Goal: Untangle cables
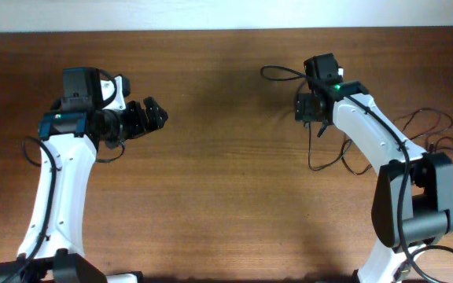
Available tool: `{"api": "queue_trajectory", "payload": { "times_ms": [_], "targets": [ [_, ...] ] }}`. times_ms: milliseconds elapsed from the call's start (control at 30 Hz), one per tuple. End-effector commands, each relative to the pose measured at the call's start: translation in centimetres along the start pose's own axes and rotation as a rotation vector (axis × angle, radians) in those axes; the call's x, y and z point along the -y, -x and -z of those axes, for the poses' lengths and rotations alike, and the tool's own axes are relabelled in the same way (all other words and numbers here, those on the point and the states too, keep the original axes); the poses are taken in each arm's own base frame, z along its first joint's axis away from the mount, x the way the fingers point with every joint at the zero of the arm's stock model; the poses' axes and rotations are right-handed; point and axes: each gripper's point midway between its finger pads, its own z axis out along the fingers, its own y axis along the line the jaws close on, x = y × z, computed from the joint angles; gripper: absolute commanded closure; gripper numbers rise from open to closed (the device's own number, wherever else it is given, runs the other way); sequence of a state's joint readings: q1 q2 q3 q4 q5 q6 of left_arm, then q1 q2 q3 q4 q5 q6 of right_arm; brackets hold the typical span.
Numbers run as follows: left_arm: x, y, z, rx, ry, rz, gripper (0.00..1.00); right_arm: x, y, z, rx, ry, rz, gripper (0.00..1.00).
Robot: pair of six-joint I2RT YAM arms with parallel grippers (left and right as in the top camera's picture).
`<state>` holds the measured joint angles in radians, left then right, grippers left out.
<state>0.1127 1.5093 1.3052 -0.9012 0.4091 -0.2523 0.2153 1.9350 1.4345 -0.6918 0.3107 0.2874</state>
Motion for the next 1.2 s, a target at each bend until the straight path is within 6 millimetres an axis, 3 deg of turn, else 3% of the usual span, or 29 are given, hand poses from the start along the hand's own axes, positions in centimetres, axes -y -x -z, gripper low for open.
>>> {"api": "queue_trajectory", "payload": {
  "times_ms": [0,133,200,300,367,533,633,733,833,1167],
  "targets": [
    [-0.4,0.1,0.2,0.007,0.015,-0.015,0.01,0.5,0.3,-0.2,0.003,-0.015,-0.012,0.02],
    [0.6,0.5,2.8,0.083,0.016,-0.047,0.01,0.5,0.3,-0.2,0.003,-0.015,-0.012,0.02],
    [-2.8,-1.0,5.1,0.091,0.235,-0.035,0.01,0.5,0.3,-0.2,0.003,-0.015,-0.012,0.01],
    [-5.2,-4.1,5.0,-0.009,0.345,-0.003,0.01,0.5,0.3,-0.2,0.003,-0.015,-0.012,0.02],
    [-6.7,-5.6,3.1,-0.045,0.369,0.006,0.01,0.5,0.3,-0.2,0.003,-0.015,-0.012,0.02],
    [-9.6,-8.0,-4.7,0.044,0.289,-0.021,0.01,0.5,0.3,-0.2,0.003,-0.015,-0.012,0.02],
    [-8.7,-8.5,-8.0,0.179,0.168,-0.101,0.01,0.5,0.3,-0.2,0.003,-0.015,-0.012,0.02],
    [-6.8,-8.9,-9.0,0.312,0.073,-0.216,0.01,0.5,0.3,-0.2,0.003,-0.015,-0.012,0.02],
    [-5.5,-9.5,-8.7,0.421,0.017,-0.301,0.01,0.5,0.3,-0.2,0.003,-0.015,-0.012,0.02],
    [-5.8,-12.4,-6.3,0.578,-0.007,-0.402,0.01,0.5,0.3,-0.2,0.003,-0.015,-0.012,0.02]
  ]
}}
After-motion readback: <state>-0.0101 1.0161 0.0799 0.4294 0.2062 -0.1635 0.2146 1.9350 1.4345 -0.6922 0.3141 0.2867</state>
